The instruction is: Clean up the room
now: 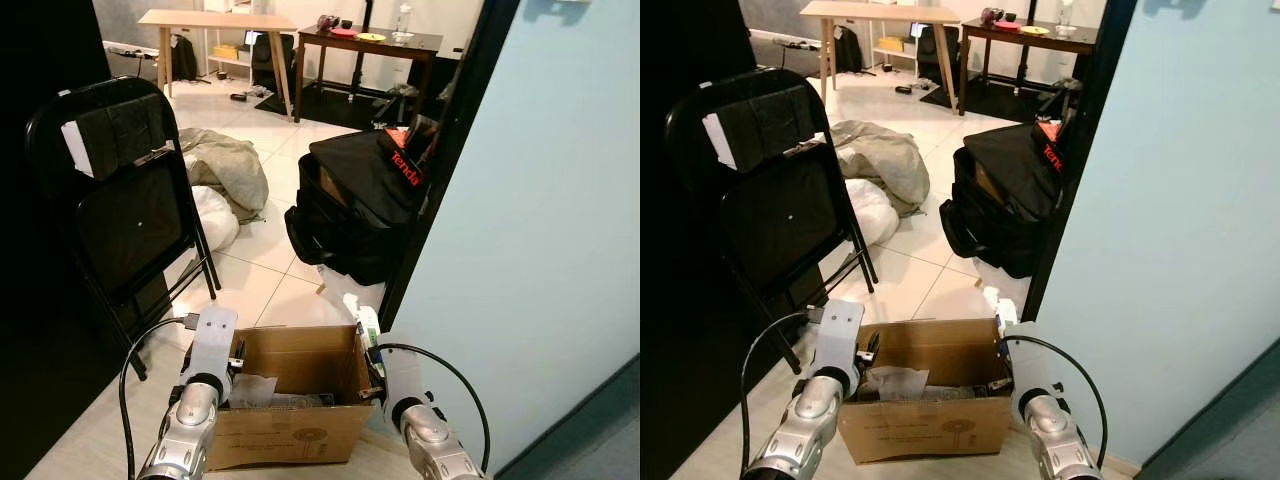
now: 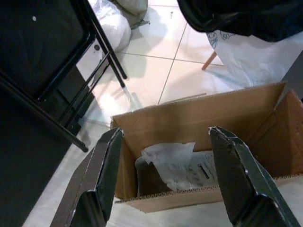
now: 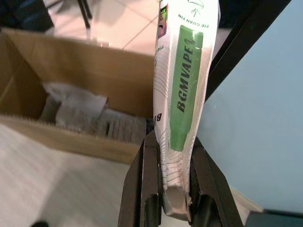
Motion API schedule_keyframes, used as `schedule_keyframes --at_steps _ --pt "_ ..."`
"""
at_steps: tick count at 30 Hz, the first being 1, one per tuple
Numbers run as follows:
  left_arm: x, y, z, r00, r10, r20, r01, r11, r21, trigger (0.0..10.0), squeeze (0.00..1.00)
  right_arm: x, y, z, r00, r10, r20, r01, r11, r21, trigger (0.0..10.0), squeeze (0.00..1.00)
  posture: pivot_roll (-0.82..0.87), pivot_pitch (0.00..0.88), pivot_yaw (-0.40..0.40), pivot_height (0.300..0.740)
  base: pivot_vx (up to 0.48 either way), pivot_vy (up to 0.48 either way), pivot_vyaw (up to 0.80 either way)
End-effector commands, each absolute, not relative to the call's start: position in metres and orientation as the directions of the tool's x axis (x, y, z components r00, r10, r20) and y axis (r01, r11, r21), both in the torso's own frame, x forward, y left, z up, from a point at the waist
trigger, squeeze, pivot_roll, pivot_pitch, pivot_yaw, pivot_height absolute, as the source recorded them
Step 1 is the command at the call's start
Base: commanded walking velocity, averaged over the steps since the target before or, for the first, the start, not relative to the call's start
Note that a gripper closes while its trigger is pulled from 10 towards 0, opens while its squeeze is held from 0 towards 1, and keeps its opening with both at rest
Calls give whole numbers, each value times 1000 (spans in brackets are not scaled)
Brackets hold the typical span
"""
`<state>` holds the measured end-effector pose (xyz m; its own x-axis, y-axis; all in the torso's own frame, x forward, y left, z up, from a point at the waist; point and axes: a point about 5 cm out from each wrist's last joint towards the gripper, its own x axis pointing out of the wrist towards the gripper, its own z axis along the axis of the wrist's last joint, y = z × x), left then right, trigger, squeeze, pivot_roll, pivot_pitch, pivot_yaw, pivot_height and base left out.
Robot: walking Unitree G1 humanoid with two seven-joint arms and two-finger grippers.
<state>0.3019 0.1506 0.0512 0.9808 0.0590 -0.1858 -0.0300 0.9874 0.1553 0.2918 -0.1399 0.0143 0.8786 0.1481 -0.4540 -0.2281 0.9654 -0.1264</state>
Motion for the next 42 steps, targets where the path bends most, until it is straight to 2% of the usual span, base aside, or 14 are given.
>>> schedule_keyframes --at_steps 1,9,42 --pt "296 148 46 977 51 -209 -18 988 154 10000 0 288 -140 8 857 156 -491 -250 959 -133 10000 0 -42 29 -59 740 0 0 0" --pt "293 147 45 978 36 -206 -8 991 134 10000 0 286 -139 7 852 163 -497 -264 955 -139 10000 0 -40 22 -62 740 0 0 0" --pt "294 152 53 982 32 -186 -8 992 127 10000 0 284 -131 5 850 178 -496 -278 951 -136 10000 0 -31 26 -57 740 266 0 0"
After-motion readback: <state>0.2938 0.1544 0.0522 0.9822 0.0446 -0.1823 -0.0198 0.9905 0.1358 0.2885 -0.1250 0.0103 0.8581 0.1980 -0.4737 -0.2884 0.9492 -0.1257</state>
